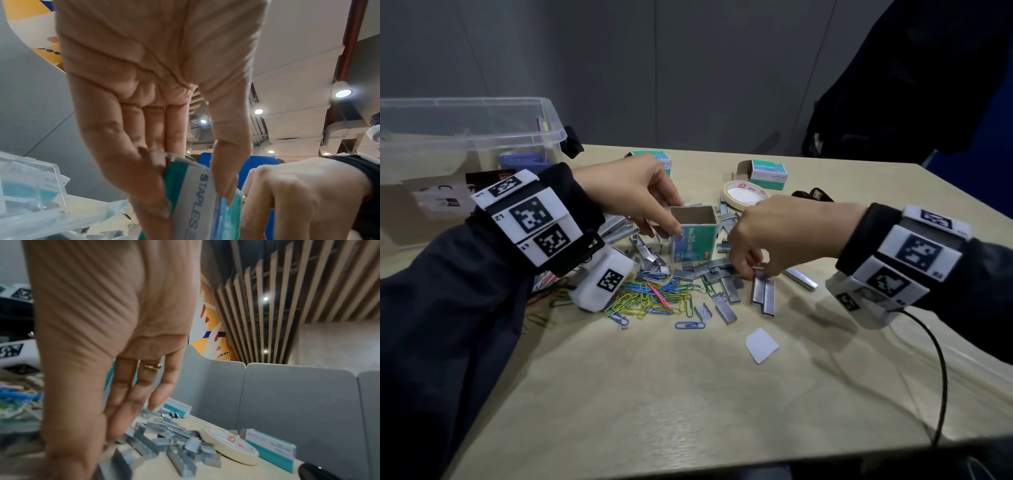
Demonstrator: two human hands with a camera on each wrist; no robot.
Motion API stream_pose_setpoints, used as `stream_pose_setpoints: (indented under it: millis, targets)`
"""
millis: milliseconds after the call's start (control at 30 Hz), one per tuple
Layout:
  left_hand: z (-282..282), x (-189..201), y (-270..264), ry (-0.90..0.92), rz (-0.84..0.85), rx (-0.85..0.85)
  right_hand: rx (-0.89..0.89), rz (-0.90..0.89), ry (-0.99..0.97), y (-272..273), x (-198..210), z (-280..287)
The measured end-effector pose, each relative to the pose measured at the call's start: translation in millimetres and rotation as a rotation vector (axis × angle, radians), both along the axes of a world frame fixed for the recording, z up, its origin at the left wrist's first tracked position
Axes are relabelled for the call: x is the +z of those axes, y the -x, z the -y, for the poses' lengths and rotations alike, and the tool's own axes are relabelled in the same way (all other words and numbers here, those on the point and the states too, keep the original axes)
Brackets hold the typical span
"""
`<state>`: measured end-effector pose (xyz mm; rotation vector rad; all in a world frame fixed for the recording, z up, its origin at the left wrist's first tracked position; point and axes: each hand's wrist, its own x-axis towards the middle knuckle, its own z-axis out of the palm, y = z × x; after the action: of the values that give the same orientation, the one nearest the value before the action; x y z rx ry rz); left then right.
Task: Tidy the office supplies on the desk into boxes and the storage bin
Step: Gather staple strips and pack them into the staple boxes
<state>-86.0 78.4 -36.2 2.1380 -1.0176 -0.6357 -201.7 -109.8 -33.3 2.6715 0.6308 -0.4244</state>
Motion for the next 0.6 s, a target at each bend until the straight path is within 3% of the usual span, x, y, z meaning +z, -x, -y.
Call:
stream_pose_setpoints:
  millis: [600]
  targets:
    - [-1.8,-0.1,1.9,-0.001,-0.005,-0.010,-0.146,0.033,-0.268,0.8,-10.6,24.1]
